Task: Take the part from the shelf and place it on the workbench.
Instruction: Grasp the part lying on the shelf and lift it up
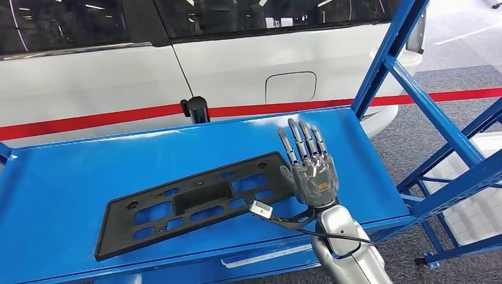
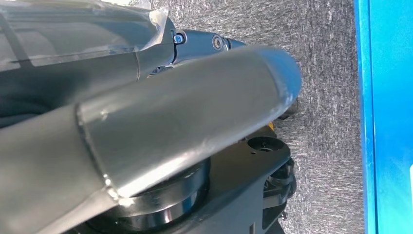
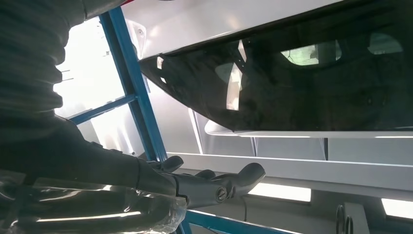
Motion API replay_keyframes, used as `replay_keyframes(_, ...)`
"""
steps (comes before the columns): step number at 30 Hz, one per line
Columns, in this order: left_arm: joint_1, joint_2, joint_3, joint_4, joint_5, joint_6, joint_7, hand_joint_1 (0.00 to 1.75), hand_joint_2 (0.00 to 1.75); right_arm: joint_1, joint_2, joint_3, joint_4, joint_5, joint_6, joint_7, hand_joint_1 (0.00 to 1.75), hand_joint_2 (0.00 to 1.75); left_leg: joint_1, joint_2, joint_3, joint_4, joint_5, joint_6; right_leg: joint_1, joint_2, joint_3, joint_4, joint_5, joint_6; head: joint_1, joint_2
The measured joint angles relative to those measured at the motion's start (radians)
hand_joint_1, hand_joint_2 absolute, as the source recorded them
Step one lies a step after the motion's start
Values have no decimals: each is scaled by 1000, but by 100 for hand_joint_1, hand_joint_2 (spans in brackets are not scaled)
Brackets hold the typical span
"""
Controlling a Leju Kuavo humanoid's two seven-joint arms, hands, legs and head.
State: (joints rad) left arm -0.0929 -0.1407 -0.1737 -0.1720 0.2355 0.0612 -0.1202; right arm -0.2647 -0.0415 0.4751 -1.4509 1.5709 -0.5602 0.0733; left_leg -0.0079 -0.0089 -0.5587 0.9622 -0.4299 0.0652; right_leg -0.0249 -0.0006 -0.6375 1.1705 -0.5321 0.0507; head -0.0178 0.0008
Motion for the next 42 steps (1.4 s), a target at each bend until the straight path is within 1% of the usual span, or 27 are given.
replay_keyframes(1, 0, 0, 0, 0, 1, 0, 0, 0, 0, 0, 0, -1, 0, 0, -2, 0, 0, 175, 2, 0, -2, 8, -5, -7, -5, 0, 32, -69, 28, 10, 1, 0)
replay_keyframes(2, 0, 1, 0, 0, 1, 0, 0, 0, 0, 1, 0, -1, 0, 0, -3, -1, 0, 175, 2, -1, -5, 18, -10, -16, -7, 0, 57, -124, 50, 12, 2, 0)
replay_keyframes(3, 0, 1, 0, 0, 1, 0, 0, 0, 0, 1, 1, -2, -1, 0, -5, -1, 0, 175, 1, -1, -10, 27, -15, -24, -7, 1, 71, -154, 62, 8, 2, 0)
replay_keyframes(6, 2, 1, 0, 0, 1, 0, -1, 0, 0, 5, 2, -6, -4, 0, -8, -9, 0, 175, 3, -1, -18, 36, -18, -39, -3, 3, 70, -157, 69, -15, 1, 0)
replay_keyframes(8, 2, 2, 0, 0, 1, 0, -2, 0, 0, 6, 6, -9, -7, 0, -8, -18, 0, 175, 8, 1, -33, 69, -45, -50, -7, 3, 68, -159, 75, -27, -1, 0)
replay_keyframes(9, 2, 2, 0, 0, 1, 0, -3, 0, 0, 6, 9, -11, -8, 0, -8, -22, 0, 175, 11, 2, -52, 114, -75, -56, -9, 3, 67, -160, 77, -33, -3, 0)
replay_keyframes(11, 3, 2, 0, 0, 1, -1, -4, 0, 0, 8, 12, -14, -9, 0, -8, -26, 0, 175, 15, 4, -111, 248, -146, -68, -7, 1, 62, -160, 79, -41, -7, 0)
replay_keyframes(12, 4, 2, 0, 0, 1, -1, -5, 0, 0, 10, 13, -16, -9, 0, -8, -28, 0, 175, 18, 4, -135, 304, -168, -71, -6, 0, 60, -160, 80, -43, -6, 0)
replay_keyframes(13, 5, 2, 0, 0, 1, -1, -5, 0, 0, 12, 13, -17, -9, 0, -8, -29, 0, 175, 19, 5, -144, 327, -170, -72, -6, -1, 58, -160, 81, -44, -7, 0)
replay_keyframes(14, 6, 2, 0, 0, 1, -1, -5, 0, 0, 14, 14, -19, -9, 0, -8, -30, 0, 175, 21, 5, -132, 310, -153, -72, -6, -2, 57, -159, 82, -45, -7, 0)
replay_keyframes(17, 5, 3, 0, 0, 1, -1, -6, 0, 0, 15, 17, -22, -11, 0, -8, -31, 0, 175, 20, 6, -20, 113, -68, -64, -4, -2, 58, -159, 85, -40, -7, 0)
replay_keyframes(19, 4, 2, 0, 0, 1, -3, -7, 0, 0, 15, 19, -23, -13, 0, -8, -33, 0, 175, 15, 5, 15, 44, -53, -58, 1, -2, 55, -158, 89, -33, -6, 0)
replay_keyframes(21, 5, 2, 0, 0, 1, -7, -8, 0, 0, 17, 22, -25, -16, 0, -9, -36, 0, 175, 10, 4, 11, 39, -49, -47, 3, -2, 51, -162, 96, -22, -5, 0)
replay_keyframes(23, 5, 2, 1, 0, 2, -9, -10, 0, 0, 19, 24, -29, -20, 0, -12, -40, 0, 175, 10, 6, 8, 29, -35, -31, 4, -2, 38, -144, 83, -16, -4, 0)
replay_keyframes(24, 5, 2, 1, 0, 2, -10, -10, 0, 0, 20, 24, -32, -21, 0, -14, -42, 0, 175, 11, 8, 7, 24, -28, -23, 6, -2, 20, -107, 60, -18, -2, 0)
replay_keyframes(26, 5, 1, 1, 0, 3, -12, -11, 0, 0, 27, 24, -36, -23, 0, -17, -47, 0, 175, 8, 9, -2, 22, -19, -12, 6, -1, -36, 24, -7, -28, 2, 0)
replay_keyframes(27, 5, 1, 1, 0, 3, -14, -11, 0, 0, 31, 23, -38, -23, 0, -18, -49, 0, 175, 6, 9, -8, 22, -16, -9, 5, -1, -61, 88, -34, -29, 3, 0)
replay_keyframes(28, 6, 1, 1, 0, 3, -14, -11, 0, 0, 35, 23, -40, -22, 0, -19, -51, 0, 175, 3, 9, -12, 22, -13, -8, 6, -1, -72, 123, -46, -26, 3, 0)
replay_keyframes(29, 6, 0, 1, 0, 3, -15, -11, 0, 0, 38, 23, -42, -22, 0, -19, -51, 0, 175, 0, 8, -16, 23, -10, -7, 6, -1, -59, 114, -41, -21, 4, 0)
replay_keyframes(31, 6, 0, 1, 0, 3, -15, -11, 0, 0, 40, 24, -45, -23, 0, -19, -52, 0, 175, -4, 6, -18, 25, -6, -8, 8, -2, 21, -13, 0, -11, 4, 0)
replay_keyframes(33, 6, 0, 1, 0, 4, -15, -11, 0, 0, 40, 24, -46, -24, 0, -20, -52, 0, 175, -10, 6, -21, 30, -5, -13, 14, -2, 91, -139, 33, -18, 3, 0)
replay_keyframes(34, 6, 0, 1, 0, 4, -16, -11, 0, 0, 40, 25, -47, -25, 0, -20, -53, 0, 175, -11, 6, -23, 32, -3, -17, 17, -1, 105, -167, 40, -25, 3, 0)
replay_keyframes(35, 6, -1, 1, 0, 4, -16, -12, 0, 0, 40, 25, -47, -25, 0, -20, -54, 0, 175, -12, 6, -25, 33, -1, -22, 20, -1, 105, -172, 43, -32, 3, 0)
replay_keyframes(37, 7, 0, 2, 0, 6, -16, -12, 0, 0, 40, 27, -48, -25, 0, -22, -58, 0, 175, -11, 5, -32, 37, 0, -32, 13, -2, 103, -175, 54, -44, 3, 0)
replay_keyframes(38, 7, 0, 3, 0, 7, -16, -12, 0, 0, 40, 29, -48, -25, 0, -22, -60, 0, 175, -9, 5, -38, 50, -12, -38, 8, -2, 101, -176, 59, -51, 1, 0)
replay_keyframes(40, 7, 2, 5, 0, 8, -16, -13, 0, 0, 39, 33, -48, -25, 0, -22, -65, 0, 175, -1, 4, -74, 134, -76, -53, 1, -5, 94, -178, 69, -61, -4, 0)
replay_keyframes(42, 8, 2, 6, 0, 8, -15, -13, 0, 0, 41, 37, -48, -25, 0, -22, -67, 0, 175, 10, 5, -125, 266, -148, -69, 2, -7, 83, -178, 76, -64, -8, 0)
